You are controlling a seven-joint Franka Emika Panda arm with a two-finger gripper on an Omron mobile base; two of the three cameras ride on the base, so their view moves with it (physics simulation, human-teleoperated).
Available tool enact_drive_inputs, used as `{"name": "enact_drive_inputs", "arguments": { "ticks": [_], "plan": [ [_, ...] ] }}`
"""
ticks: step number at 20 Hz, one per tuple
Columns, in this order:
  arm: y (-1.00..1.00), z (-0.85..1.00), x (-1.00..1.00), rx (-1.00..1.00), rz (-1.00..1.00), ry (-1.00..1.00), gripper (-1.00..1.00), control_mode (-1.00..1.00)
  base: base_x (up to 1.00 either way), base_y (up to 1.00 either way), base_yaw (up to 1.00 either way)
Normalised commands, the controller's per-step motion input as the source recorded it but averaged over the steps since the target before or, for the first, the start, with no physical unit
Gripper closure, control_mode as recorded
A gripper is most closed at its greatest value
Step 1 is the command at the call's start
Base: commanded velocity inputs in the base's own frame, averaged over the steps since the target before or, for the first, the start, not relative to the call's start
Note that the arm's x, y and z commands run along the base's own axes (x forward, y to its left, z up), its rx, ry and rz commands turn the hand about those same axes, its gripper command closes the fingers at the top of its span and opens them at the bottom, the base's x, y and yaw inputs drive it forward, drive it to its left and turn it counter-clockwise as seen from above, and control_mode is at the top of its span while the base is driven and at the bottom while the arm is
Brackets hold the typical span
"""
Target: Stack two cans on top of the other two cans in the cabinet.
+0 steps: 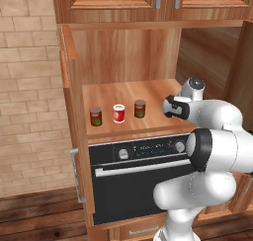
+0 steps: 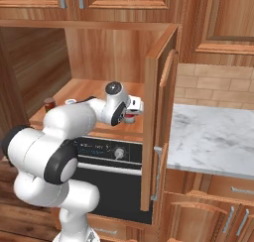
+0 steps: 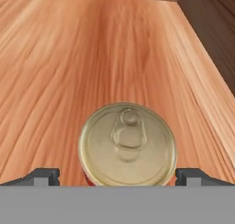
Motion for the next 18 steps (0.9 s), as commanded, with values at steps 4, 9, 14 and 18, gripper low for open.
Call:
{"name": "enact_drive_inputs", "arguments": {
  "ticks": [4,9,14,18],
  "plan": [
    [-0.14,-0.01,0.12,0.00,0.00,0.02,-1.00,-1.00,0.00,0.00,0.00],
    [-0.14,-0.01,0.11,0.00,0.00,0.05,-1.00,-1.00,0.00,0.00,0.00],
    [-0.04,-0.04,0.09,0.00,0.00,0.08,-1.00,-1.00,0.00,0.00,0.00],
    [0.00,-0.08,0.01,0.00,0.00,0.07,1.00,-1.00,0.00,0.00,0.00]
  ]
}}
